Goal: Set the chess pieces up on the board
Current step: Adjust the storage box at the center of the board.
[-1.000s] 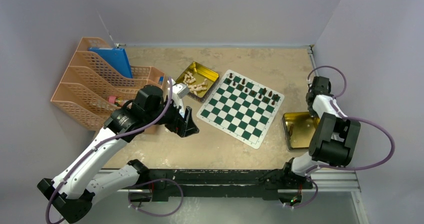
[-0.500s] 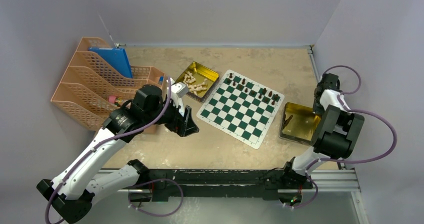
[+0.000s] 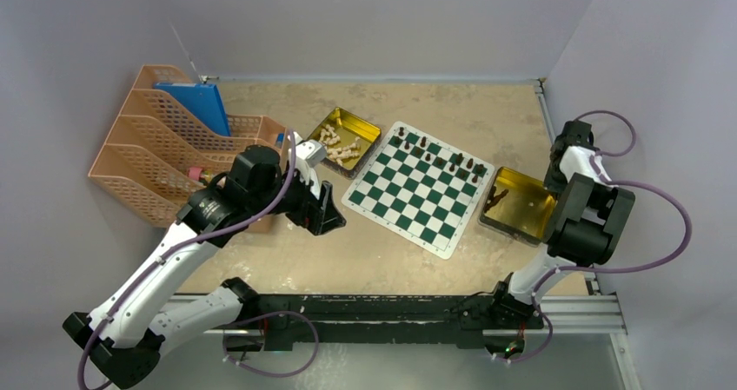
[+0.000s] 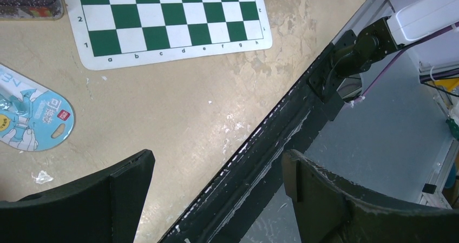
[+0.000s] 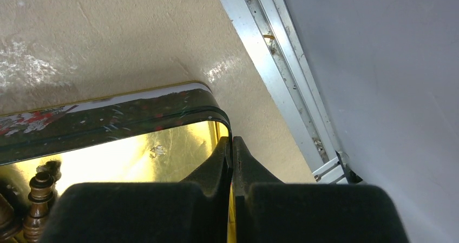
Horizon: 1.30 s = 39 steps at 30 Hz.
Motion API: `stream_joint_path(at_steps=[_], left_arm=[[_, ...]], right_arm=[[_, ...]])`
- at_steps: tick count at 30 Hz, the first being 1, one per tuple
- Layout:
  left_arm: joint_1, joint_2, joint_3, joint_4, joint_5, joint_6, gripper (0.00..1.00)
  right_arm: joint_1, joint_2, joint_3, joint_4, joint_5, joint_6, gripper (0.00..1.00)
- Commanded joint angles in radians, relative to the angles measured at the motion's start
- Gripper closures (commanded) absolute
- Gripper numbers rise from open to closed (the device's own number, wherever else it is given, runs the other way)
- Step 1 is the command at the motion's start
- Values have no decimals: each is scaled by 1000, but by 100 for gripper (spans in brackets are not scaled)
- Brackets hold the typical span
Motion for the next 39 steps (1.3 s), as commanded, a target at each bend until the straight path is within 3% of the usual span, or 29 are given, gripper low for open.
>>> stream_joint_path(at_steps=[1, 26, 33, 39], left_arm=[[-1, 10, 59, 44, -3, 15, 12], [-1, -1, 76, 26, -12, 11, 12], [-2, -10, 83, 17, -14, 1, 12], [-2, -14, 86, 0, -46, -15, 12]], right_arm=[[-6, -10, -9, -10, -10, 52, 100], [-10, -46, -33, -32, 10, 49, 100], [-10, -66, -21, -39, 12, 41, 62], [-10, -77, 29, -76, 16, 54, 45]])
